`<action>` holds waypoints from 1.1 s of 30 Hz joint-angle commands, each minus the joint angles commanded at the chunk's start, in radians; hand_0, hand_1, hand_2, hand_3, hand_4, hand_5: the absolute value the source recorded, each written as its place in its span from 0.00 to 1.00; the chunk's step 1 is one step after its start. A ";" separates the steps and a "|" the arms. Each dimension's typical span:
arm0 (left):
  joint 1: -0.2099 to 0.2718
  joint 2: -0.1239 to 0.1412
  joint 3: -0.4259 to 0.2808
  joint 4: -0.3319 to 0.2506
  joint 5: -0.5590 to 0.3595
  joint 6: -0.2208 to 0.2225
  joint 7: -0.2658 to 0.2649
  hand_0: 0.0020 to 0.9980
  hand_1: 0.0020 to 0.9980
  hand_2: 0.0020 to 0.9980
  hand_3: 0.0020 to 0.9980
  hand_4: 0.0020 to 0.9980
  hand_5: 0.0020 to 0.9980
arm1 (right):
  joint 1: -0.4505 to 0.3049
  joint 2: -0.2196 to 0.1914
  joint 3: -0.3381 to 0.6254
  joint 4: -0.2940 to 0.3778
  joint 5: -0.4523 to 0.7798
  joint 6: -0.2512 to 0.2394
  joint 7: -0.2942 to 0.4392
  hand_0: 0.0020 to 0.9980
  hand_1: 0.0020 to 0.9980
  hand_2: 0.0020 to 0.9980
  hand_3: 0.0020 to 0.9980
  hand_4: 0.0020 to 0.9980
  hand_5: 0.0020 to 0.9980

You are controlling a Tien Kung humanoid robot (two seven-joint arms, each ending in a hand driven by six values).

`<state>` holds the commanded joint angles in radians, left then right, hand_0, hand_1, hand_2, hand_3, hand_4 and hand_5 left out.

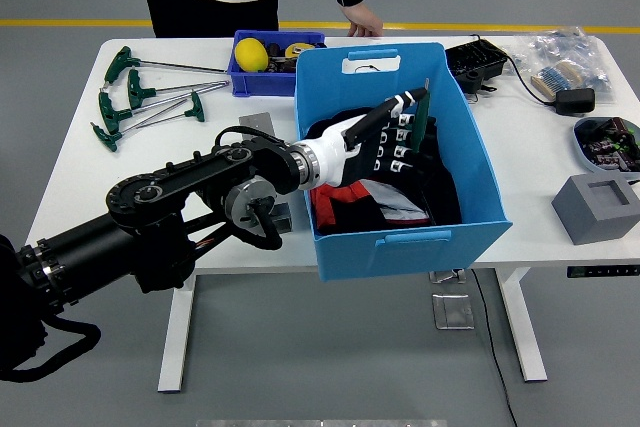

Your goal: Lift tool from toolbox,place it in box,lift tool from toolbox,place it in box

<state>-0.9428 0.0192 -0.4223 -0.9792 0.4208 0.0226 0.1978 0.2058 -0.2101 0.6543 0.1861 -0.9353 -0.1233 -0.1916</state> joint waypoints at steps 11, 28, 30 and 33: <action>-0.025 -0.019 0.034 0.145 0.468 0.002 -0.043 0.71 0.78 0.94 0.89 0.82 1.00 | 0.006 -0.002 -0.003 0.001 0.000 -0.001 0.001 0.63 0.63 0.68 0.55 0.81 0.64; -0.034 -0.019 0.011 0.079 1.179 -0.088 0.012 0.75 0.78 0.92 0.80 0.82 1.00 | -0.002 -0.003 -0.001 0.001 -0.002 0.001 0.000 0.63 0.63 0.68 0.55 0.81 0.64; -0.037 -0.019 0.018 0.075 1.263 -0.098 0.012 0.89 0.94 1.00 0.79 0.83 1.00 | -0.003 -0.003 -0.001 0.001 -0.002 0.001 0.000 0.63 0.63 0.68 0.55 0.81 0.64; -0.036 -0.019 0.021 0.074 1.387 -0.112 0.018 0.89 0.94 1.00 0.79 0.83 1.00 | -0.004 -0.003 -0.001 0.002 -0.001 0.000 0.000 0.63 0.63 0.68 0.55 0.81 0.64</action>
<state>-0.9790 0.0000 -0.4008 -0.9057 1.8077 -0.0890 0.2162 0.2018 -0.2129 0.6529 0.1876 -0.9364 -0.1232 -0.1918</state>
